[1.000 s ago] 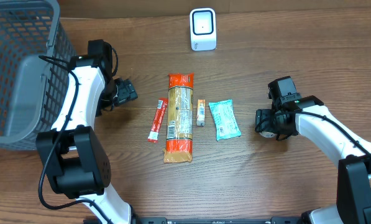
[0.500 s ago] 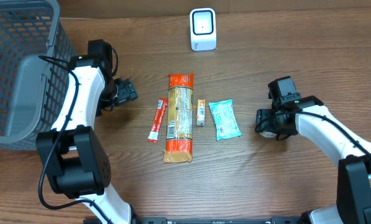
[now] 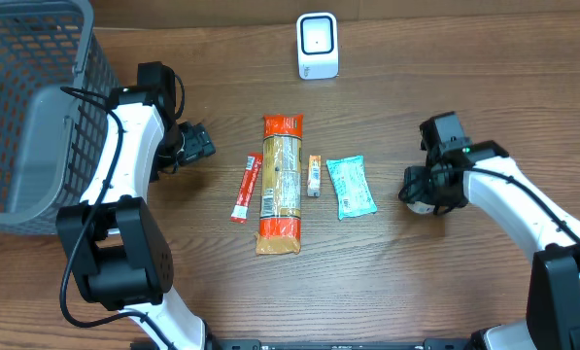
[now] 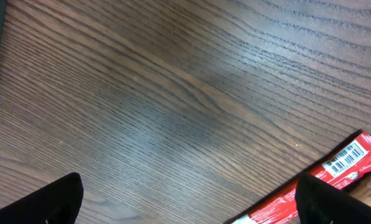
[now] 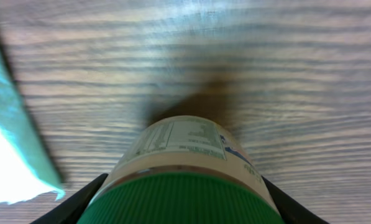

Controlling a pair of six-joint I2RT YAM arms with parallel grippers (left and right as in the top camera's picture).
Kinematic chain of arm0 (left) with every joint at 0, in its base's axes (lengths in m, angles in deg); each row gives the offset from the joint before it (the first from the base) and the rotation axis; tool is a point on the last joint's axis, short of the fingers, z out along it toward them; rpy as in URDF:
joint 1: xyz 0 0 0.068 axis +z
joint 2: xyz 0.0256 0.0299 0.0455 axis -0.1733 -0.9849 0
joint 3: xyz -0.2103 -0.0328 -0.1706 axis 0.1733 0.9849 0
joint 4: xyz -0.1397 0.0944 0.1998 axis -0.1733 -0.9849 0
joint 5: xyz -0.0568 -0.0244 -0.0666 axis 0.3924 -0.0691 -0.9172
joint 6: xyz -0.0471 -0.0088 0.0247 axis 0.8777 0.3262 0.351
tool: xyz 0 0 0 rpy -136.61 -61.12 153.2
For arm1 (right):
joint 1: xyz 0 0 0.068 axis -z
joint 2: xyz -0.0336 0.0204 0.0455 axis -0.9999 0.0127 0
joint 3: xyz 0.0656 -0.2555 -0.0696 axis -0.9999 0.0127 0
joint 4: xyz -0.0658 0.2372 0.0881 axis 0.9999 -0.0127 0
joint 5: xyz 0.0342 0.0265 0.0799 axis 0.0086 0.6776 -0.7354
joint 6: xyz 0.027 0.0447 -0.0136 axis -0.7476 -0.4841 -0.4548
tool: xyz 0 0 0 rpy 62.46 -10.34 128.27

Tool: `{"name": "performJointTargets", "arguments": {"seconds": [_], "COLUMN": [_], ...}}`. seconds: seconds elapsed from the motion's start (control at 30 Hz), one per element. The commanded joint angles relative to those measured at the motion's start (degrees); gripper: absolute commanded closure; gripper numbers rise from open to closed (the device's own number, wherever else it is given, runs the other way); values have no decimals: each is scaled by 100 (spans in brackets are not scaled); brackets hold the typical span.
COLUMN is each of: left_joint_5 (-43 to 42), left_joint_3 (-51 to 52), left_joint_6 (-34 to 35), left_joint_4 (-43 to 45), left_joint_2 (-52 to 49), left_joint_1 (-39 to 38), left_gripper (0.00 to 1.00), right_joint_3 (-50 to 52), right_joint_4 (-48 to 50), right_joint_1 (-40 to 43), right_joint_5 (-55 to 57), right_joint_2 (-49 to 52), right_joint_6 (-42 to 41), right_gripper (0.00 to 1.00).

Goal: Scan the item barcode
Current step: 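Lift the jar and carry it to the white scanner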

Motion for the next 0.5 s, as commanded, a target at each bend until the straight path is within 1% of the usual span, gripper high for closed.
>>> {"name": "performJointTargets", "arguments": {"seconds": [0.0, 0.23, 0.33, 0.4, 0.47], "left_joint_5": [28, 28, 28, 28, 28], "left_joint_3": [31, 31, 31, 31, 31], "left_joint_6": [-153, -153, -153, -153, -153], "left_joint_4": [9, 9, 9, 9, 9], "left_joint_2": [96, 96, 96, 96, 96], "left_joint_1": [4, -2, -2, -2, -2], "left_gripper": [0, 0, 0, 0, 0], "right_joint_3": [-693, -1591, -1856, -1912, -1910], "right_joint_4": [-337, -1473, -1692, -1698, -1700], "right_joint_1": [-13, -13, -13, -20, -63], "right_joint_5": [42, 17, -223, -531, -584], "right_joint_2": [-376, -525, -525, -525, -522], "right_joint_6": [0, 2, 140, 310, 310], "right_gripper": [62, 62, 62, 63, 64]}}
